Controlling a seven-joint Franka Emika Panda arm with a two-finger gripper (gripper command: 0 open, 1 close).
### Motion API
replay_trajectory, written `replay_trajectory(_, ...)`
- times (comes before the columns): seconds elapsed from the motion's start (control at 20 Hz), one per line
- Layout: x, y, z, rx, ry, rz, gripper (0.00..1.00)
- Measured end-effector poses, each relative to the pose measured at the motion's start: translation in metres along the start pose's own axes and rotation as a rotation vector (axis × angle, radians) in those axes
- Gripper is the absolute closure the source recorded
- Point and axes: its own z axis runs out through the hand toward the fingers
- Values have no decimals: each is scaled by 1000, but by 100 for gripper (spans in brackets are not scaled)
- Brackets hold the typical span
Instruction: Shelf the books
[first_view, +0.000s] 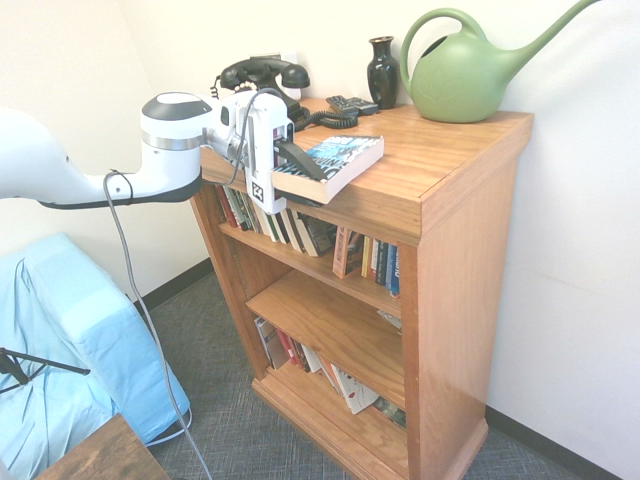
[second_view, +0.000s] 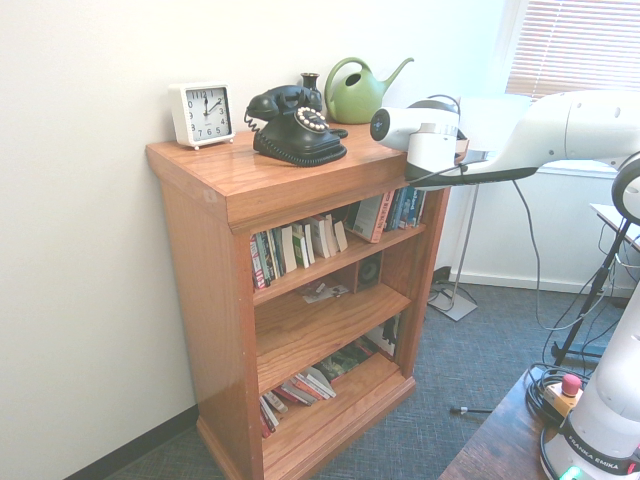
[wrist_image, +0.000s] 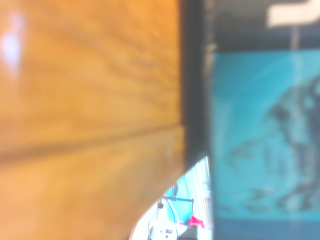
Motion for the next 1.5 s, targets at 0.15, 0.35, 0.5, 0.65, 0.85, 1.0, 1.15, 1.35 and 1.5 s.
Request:
replay_trajectory(0.15,0,1,0,0,-1,1,100)
replay_trajectory(0.35,2,9,2,13,-16,16,100)
replay_trajectory(0.5,2,23,0,46,-58,41,100)
replay_trajectory(0.65,-7,51,-20,139,-125,73,100)
replay_trajectory(0.85,-49,100,-67,317,-198,110,100)
replay_trajectory(1.0,-91,126,-79,443,-261,148,100)
replay_trajectory(1.15,-135,138,-76,573,-333,175,100)
replay_trajectory(1.35,-198,111,-66,747,-408,172,100)
replay_trajectory(1.5,-247,69,-47,820,-448,155,100)
